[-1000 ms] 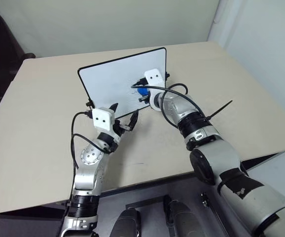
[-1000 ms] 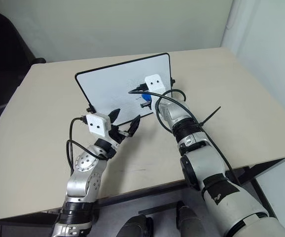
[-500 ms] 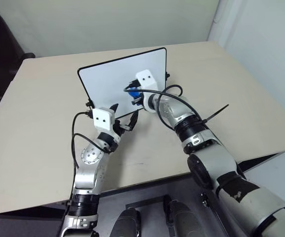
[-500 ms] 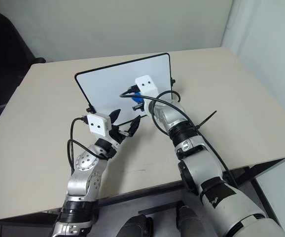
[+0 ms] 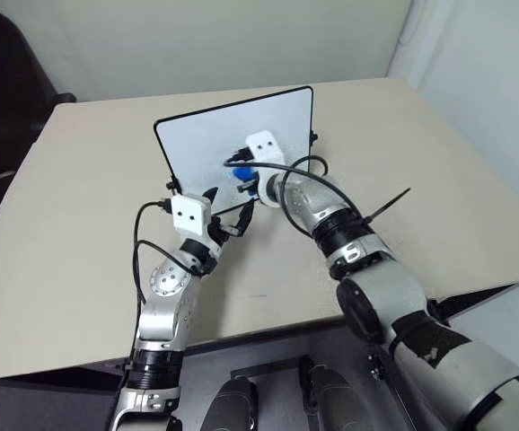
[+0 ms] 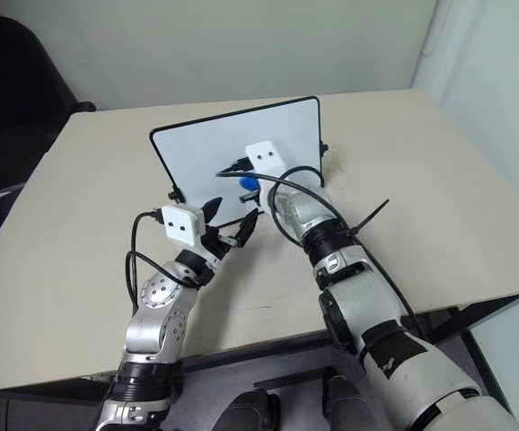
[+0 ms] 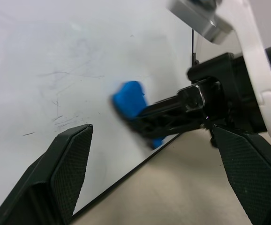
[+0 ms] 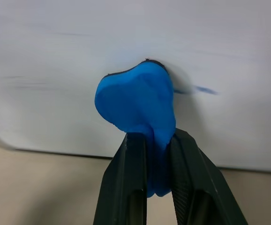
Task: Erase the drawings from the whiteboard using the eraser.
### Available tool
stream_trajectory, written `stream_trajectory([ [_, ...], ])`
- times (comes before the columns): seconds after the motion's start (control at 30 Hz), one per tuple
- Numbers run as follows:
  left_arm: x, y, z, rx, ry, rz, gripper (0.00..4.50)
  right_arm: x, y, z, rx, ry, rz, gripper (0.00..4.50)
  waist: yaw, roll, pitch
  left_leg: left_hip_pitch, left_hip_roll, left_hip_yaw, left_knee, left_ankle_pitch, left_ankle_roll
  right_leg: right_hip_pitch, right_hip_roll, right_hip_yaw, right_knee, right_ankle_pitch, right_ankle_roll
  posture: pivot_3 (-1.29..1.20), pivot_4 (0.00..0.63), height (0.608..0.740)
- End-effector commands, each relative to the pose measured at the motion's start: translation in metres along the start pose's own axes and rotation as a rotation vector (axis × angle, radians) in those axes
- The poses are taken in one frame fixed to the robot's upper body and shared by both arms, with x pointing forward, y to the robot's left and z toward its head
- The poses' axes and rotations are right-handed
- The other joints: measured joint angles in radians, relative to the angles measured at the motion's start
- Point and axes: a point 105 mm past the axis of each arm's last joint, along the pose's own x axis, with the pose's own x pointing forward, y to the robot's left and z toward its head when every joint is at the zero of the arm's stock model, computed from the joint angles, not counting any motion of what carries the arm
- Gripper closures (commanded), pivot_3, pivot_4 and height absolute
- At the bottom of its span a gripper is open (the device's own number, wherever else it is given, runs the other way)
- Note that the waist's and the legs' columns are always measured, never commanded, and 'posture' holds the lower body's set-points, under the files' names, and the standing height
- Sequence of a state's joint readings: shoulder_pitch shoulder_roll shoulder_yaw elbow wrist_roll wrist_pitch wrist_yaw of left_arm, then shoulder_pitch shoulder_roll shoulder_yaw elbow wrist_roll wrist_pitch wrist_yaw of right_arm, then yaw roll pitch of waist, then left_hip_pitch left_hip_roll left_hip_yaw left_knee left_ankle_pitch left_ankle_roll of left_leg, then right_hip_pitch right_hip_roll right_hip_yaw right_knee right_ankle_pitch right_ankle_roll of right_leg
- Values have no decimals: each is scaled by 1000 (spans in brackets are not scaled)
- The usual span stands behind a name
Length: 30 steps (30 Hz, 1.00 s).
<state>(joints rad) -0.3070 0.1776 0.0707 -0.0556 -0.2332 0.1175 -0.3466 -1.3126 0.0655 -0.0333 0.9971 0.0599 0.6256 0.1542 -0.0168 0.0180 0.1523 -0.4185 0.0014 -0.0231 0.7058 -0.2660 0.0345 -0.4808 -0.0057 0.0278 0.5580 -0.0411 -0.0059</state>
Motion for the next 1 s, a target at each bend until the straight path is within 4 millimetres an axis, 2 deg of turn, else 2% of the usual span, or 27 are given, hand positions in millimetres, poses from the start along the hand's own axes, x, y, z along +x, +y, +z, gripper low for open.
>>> stream_trajectory([
  [0.03,2,-1,10,8,-43,-8,0,-6,-20,25,45,-89,-83,4044,1,0,0,0,0,0,0,0,0,0,0,0,0,-1,2,0,150,740],
  [0.2,2,-1,11,10,-43,-17,0,-7,-7,33,11,-100,-22,4044,-8,0,0,0,0,0,1,0,0,-1,1,0,0,1,6,0,150,740],
  [0.4,3,-3,11,12,-44,-22,0,-8,44,31,-114,-116,188,4044,-19,0,0,0,1,0,-1,-1,-1,-4,2,-1,0,2,4,0,150,740],
  [0.53,4,-3,11,13,-45,-24,0,-11,55,30,-143,-120,227,4044,-23,0,0,0,1,1,-2,-2,-2,-4,2,-1,-1,3,0,0,150,740],
  [0.63,4,-3,11,14,-47,-24,0,-10,41,32,-121,-132,172,4044,-16,0,0,0,1,0,-1,-2,-2,-4,2,-1,0,2,0,0,150,740],
  [0.9,5,-3,12,13,-51,-22,0,-18,-24,57,51,-236,-36,4044,-3,-1,0,0,0,0,2,0,0,-2,0,0,0,4,-3,0,150,740],
  [1.0,5,-3,12,13,-50,-26,0,-20,-40,57,64,-233,-87,4044,-3,-1,0,0,0,1,3,0,0,-1,0,0,0,1,4,0,150,740],
])
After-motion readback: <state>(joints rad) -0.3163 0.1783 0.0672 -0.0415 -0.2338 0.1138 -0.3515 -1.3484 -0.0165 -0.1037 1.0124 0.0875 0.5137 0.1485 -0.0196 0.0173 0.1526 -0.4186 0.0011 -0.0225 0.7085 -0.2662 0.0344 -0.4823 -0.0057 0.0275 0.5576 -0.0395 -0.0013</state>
